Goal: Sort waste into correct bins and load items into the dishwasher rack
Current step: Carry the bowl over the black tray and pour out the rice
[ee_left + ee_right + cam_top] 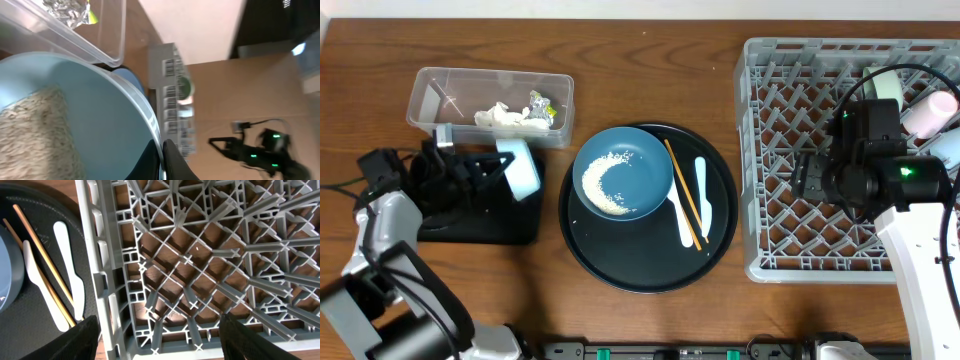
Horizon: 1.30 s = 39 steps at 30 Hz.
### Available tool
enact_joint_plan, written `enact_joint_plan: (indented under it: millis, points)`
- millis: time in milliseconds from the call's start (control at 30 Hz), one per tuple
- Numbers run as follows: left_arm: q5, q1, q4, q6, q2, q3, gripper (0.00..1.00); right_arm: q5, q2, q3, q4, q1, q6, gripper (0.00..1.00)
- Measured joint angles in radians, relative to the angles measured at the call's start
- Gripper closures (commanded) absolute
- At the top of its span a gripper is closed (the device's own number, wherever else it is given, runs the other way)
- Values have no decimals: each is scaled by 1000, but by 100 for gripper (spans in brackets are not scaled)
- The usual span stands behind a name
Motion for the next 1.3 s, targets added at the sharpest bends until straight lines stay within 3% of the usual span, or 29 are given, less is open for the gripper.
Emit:
enact_joint_plan:
  millis: [833,1300]
  points:
    - [76,26,14,0,32,0,94,0,0,0,0,0,0,28]
    - [45,49,72,-95,32,-2,94,0,0,0,-1,0,0,28]
